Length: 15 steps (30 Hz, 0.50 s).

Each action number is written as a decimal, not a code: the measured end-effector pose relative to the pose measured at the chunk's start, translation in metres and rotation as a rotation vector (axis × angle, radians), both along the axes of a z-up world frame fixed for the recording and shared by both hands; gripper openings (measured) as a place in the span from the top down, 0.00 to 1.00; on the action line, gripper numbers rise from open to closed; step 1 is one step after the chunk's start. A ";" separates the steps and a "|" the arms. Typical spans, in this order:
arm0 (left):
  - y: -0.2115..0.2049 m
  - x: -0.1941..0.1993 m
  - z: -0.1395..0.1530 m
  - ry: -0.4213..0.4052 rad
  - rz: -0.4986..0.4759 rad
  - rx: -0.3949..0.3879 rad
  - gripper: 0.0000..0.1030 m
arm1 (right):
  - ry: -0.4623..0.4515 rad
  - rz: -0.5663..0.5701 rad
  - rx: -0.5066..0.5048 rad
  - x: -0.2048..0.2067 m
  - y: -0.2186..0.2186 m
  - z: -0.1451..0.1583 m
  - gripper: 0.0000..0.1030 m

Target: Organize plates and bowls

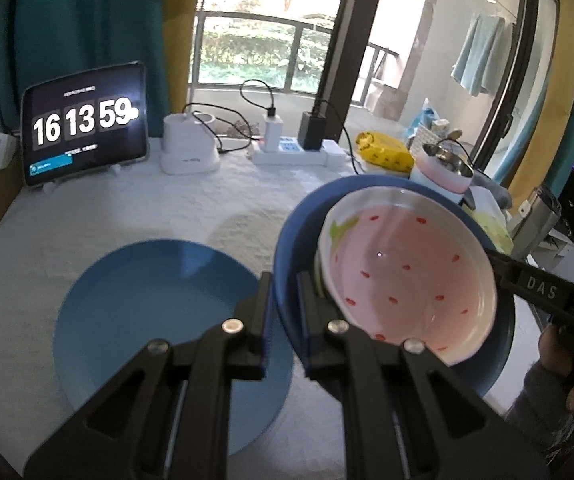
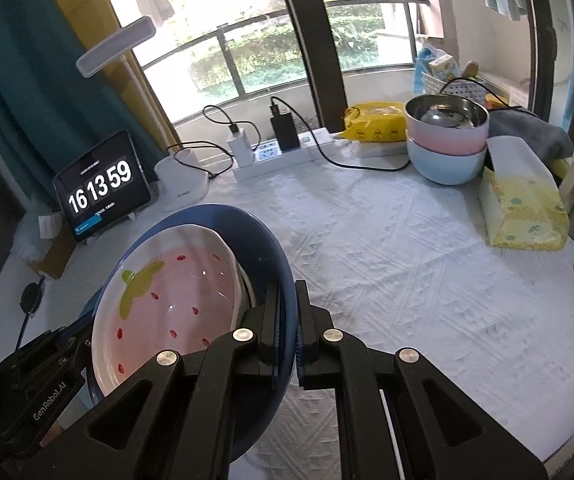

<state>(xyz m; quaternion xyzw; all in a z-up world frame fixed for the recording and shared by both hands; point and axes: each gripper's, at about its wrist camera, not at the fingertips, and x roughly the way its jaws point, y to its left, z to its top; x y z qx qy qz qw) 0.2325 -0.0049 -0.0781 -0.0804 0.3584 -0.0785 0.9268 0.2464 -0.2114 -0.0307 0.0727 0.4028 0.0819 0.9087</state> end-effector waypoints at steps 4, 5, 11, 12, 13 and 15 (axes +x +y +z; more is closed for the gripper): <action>0.013 -0.002 0.000 0.001 0.021 -0.006 0.91 | 0.001 0.018 -0.005 0.002 0.012 0.001 0.93; 0.015 -0.002 0.000 0.001 0.025 -0.006 0.91 | 0.001 0.024 -0.007 0.003 0.017 0.001 0.93; 0.033 -0.004 0.000 0.001 0.052 -0.014 0.91 | 0.000 0.049 -0.019 0.006 0.035 0.001 0.93; 0.035 -0.005 0.001 -0.001 0.056 -0.015 0.91 | -0.001 0.052 -0.021 0.007 0.038 0.001 0.93; 0.038 -0.006 0.001 -0.003 0.061 -0.017 0.91 | -0.001 0.055 -0.025 0.007 0.041 0.001 0.93; 0.045 -0.008 0.004 -0.016 0.070 -0.023 0.90 | 0.000 0.062 -0.030 0.009 0.049 0.001 0.93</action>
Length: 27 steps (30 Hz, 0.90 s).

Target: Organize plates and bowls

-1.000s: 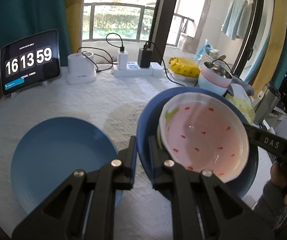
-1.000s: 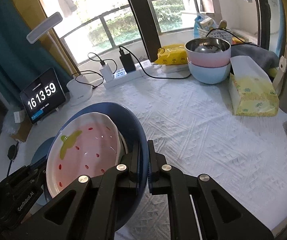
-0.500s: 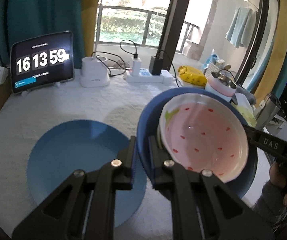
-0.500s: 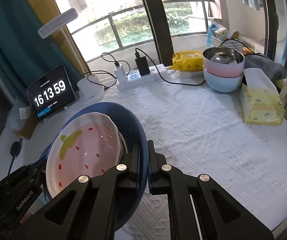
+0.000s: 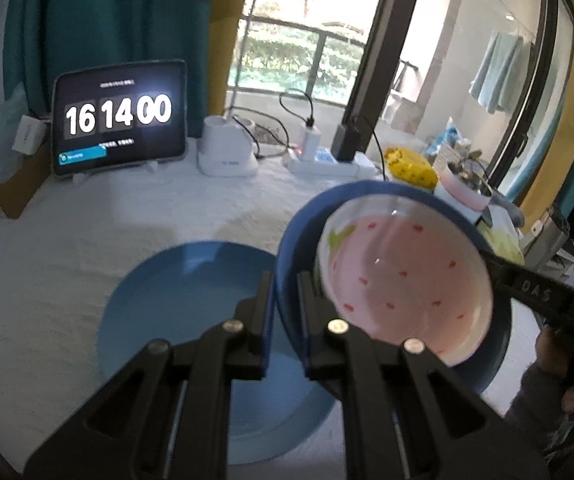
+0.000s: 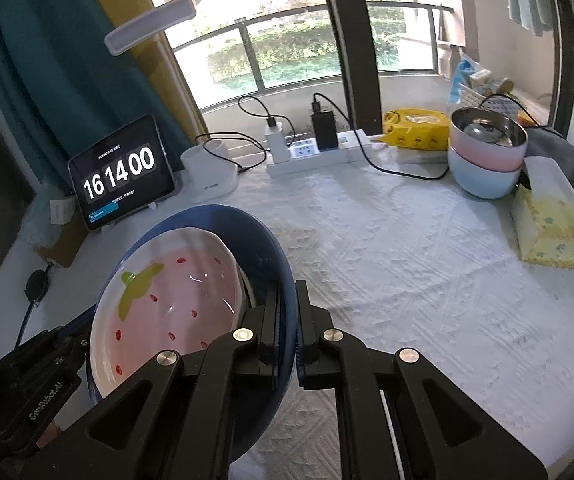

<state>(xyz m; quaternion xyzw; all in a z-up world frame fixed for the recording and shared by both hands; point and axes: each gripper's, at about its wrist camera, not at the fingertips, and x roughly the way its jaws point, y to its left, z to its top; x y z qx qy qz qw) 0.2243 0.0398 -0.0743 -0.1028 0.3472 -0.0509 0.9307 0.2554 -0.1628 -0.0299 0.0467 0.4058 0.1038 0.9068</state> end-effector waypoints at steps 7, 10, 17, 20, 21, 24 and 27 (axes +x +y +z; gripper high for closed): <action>0.021 0.010 -0.008 0.013 0.039 0.007 0.90 | 0.055 -0.004 0.043 0.015 0.019 -0.015 0.93; 0.028 0.014 -0.008 0.022 0.057 0.002 0.90 | 0.061 0.003 0.053 0.020 0.026 -0.018 0.93; 0.049 0.013 -0.010 0.022 0.094 -0.011 0.90 | 0.103 0.040 0.075 0.026 0.047 -0.024 0.93; 0.059 0.010 -0.013 0.026 0.111 -0.015 0.90 | 0.109 0.055 0.071 0.027 0.056 -0.026 0.93; 0.062 0.009 -0.013 0.027 0.117 -0.015 0.90 | 0.114 0.062 0.069 0.027 0.061 -0.027 0.93; 0.073 0.006 -0.017 0.036 0.138 -0.027 0.90 | 0.133 0.076 0.064 0.029 0.072 -0.032 0.93; 0.080 0.003 -0.016 0.030 0.151 -0.025 0.90 | 0.133 0.092 0.064 0.028 0.081 -0.032 0.93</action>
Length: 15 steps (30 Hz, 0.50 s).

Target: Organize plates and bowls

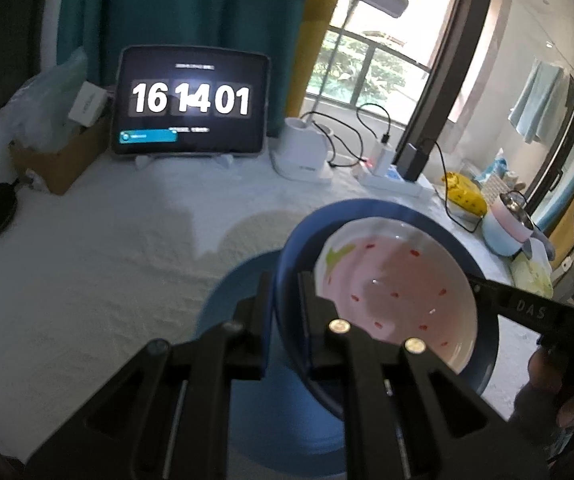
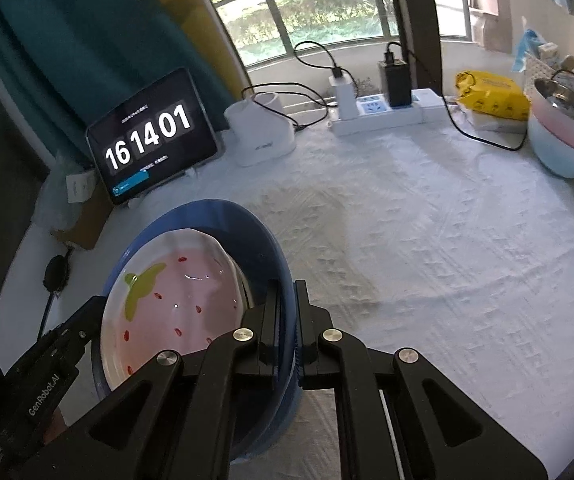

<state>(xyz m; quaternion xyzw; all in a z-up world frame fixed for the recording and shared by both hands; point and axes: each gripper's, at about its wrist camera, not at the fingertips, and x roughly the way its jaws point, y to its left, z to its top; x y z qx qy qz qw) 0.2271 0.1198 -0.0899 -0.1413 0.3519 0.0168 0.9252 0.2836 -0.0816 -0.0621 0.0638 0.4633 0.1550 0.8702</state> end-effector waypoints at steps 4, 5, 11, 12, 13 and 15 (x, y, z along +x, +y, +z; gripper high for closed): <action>0.009 -0.002 0.000 -0.010 0.015 0.008 0.90 | 0.003 0.014 0.001 0.001 0.010 -0.002 0.93; 0.011 -0.003 0.000 -0.015 0.017 0.009 0.90 | 0.009 0.019 0.001 0.002 0.013 -0.004 0.93; 0.013 -0.003 0.004 -0.040 0.006 0.052 0.89 | 0.052 0.037 -0.015 0.003 0.019 -0.023 0.91; 0.013 -0.002 0.003 -0.042 0.000 0.059 0.89 | 0.051 0.039 -0.019 0.003 0.020 -0.022 0.91; 0.013 -0.003 0.003 -0.043 -0.004 0.063 0.89 | 0.052 0.040 -0.021 0.003 0.020 -0.022 0.91; 0.012 -0.003 0.002 -0.048 -0.014 0.072 0.88 | 0.048 0.051 -0.026 0.004 0.020 -0.023 0.90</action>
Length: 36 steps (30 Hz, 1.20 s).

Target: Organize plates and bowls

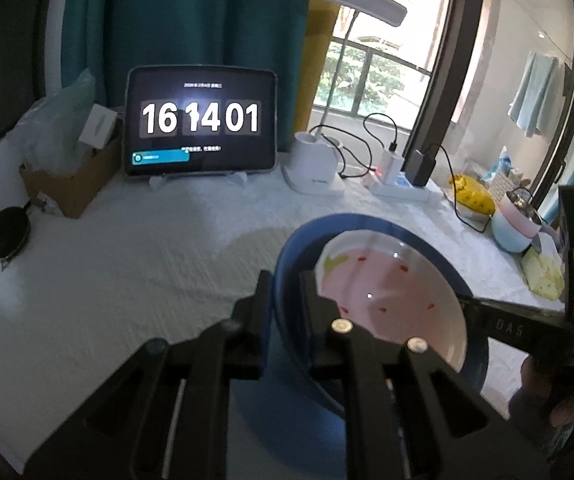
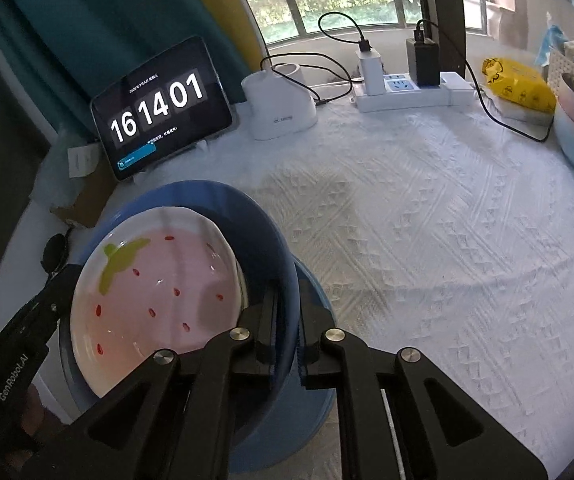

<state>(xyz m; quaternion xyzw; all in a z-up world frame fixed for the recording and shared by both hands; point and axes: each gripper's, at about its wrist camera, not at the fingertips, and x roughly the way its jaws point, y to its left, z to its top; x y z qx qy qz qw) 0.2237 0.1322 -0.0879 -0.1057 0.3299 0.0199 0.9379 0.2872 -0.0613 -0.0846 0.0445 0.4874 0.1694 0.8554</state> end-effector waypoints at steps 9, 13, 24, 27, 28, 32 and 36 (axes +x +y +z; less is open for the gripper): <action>-0.005 -0.007 -0.003 -0.003 0.026 0.031 0.82 | -0.040 0.024 -0.050 -0.005 -0.002 0.001 0.88; -0.011 -0.010 -0.002 0.002 0.031 0.055 0.79 | -0.042 0.025 -0.076 -0.009 -0.004 0.002 0.86; -0.006 -0.028 0.007 -0.025 0.073 0.058 0.43 | -0.072 -0.017 -0.131 -0.021 -0.015 0.006 0.59; -0.010 -0.032 0.011 -0.034 0.063 0.055 0.40 | -0.132 -0.022 -0.137 -0.028 -0.018 0.017 0.48; -0.012 -0.034 0.013 -0.039 0.058 0.054 0.40 | -0.151 -0.023 -0.133 -0.030 -0.019 0.021 0.38; -0.020 -0.042 0.021 -0.062 0.041 0.059 0.39 | -0.191 -0.020 -0.123 -0.038 -0.027 0.035 0.34; -0.029 -0.050 0.029 -0.083 0.023 0.062 0.38 | -0.213 -0.025 -0.130 -0.048 -0.031 0.041 0.34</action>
